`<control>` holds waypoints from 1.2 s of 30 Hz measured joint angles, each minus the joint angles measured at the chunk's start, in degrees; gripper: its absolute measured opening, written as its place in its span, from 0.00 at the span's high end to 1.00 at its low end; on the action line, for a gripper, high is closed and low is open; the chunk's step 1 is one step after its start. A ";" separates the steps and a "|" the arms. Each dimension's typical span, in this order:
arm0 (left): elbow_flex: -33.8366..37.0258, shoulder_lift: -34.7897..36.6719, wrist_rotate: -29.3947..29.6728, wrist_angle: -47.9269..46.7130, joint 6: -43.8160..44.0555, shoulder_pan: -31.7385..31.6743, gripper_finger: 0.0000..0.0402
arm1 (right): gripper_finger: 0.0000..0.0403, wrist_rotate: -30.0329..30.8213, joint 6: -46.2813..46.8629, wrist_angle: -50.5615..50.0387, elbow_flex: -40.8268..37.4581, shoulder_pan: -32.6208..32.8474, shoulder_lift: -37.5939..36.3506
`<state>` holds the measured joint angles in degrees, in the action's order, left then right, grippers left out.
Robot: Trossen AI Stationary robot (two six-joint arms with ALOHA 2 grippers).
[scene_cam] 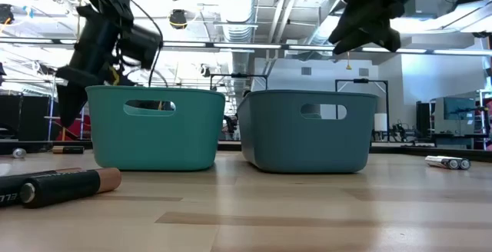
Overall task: Sort batteries
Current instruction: Put the black battery into the blue bin
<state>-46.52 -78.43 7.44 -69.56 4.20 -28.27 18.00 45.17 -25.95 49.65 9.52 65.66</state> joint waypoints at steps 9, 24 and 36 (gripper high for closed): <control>-0.02 -10.79 0.51 5.32 -1.03 -4.50 0.69 | 0.70 -0.02 -2.13 -2.54 -3.20 0.02 -8.68; -0.33 -18.28 2.40 10.10 -7.84 -5.40 0.69 | 0.70 -0.11 -1.20 -2.43 -5.29 1.96 -13.37; -0.20 -18.72 1.00 10.60 -6.05 -4.57 0.91 | 0.70 -0.16 -1.46 -2.84 -5.31 2.10 -12.78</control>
<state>-46.72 -97.15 8.44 -58.96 -1.85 -32.84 17.84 43.71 -28.79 44.34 11.62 52.88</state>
